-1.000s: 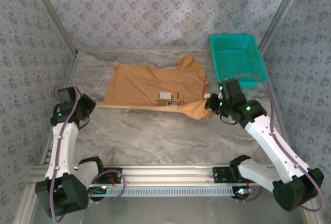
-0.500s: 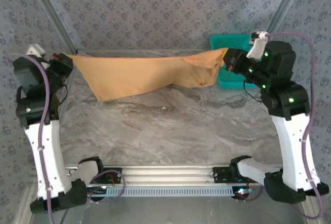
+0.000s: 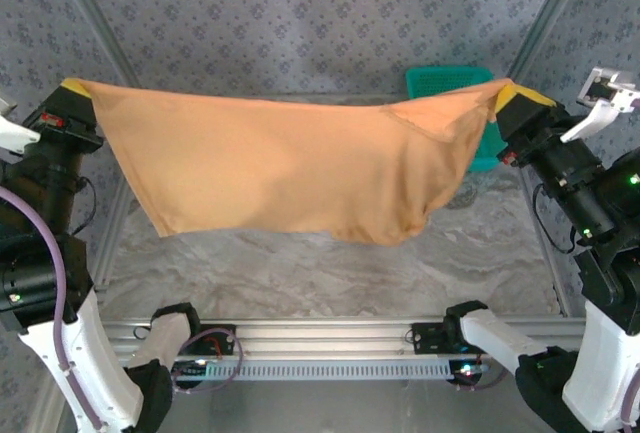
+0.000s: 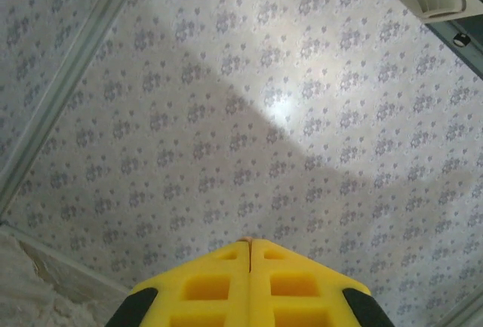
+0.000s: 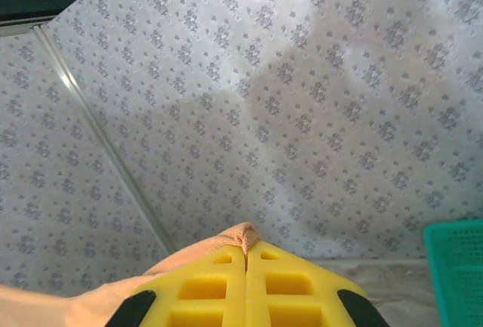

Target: Fold the inside-out t-shirt

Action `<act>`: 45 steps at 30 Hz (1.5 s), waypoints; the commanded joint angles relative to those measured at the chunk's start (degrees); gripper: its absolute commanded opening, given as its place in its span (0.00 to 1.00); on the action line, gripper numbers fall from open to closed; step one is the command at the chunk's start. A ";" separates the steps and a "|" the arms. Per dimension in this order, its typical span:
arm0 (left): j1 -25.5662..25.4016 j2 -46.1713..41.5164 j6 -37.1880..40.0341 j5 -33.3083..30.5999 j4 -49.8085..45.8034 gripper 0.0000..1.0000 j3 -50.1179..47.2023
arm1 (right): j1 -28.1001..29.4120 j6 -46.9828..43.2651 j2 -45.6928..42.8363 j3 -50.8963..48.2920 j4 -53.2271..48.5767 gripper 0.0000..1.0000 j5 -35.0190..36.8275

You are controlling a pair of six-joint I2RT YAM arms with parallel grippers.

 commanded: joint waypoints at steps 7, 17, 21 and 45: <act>-0.09 12.73 2.92 -0.83 7.96 0.00 -12.06 | -1.60 -4.36 16.36 -2.53 3.49 0.00 5.71; -1.43 42.59 1.08 1.73 24.33 0.00 -25.43 | -2.85 1.52 46.16 -6.47 12.74 0.00 -0.42; -2.29 57.19 1.69 0.64 21.10 0.09 -17.54 | -2.19 4.85 64.86 7.84 6.91 0.00 -1.30; -15.94 48.33 -4.68 9.94 32.00 0.73 -50.83 | 5.50 10.20 60.34 -27.74 13.10 0.53 -6.82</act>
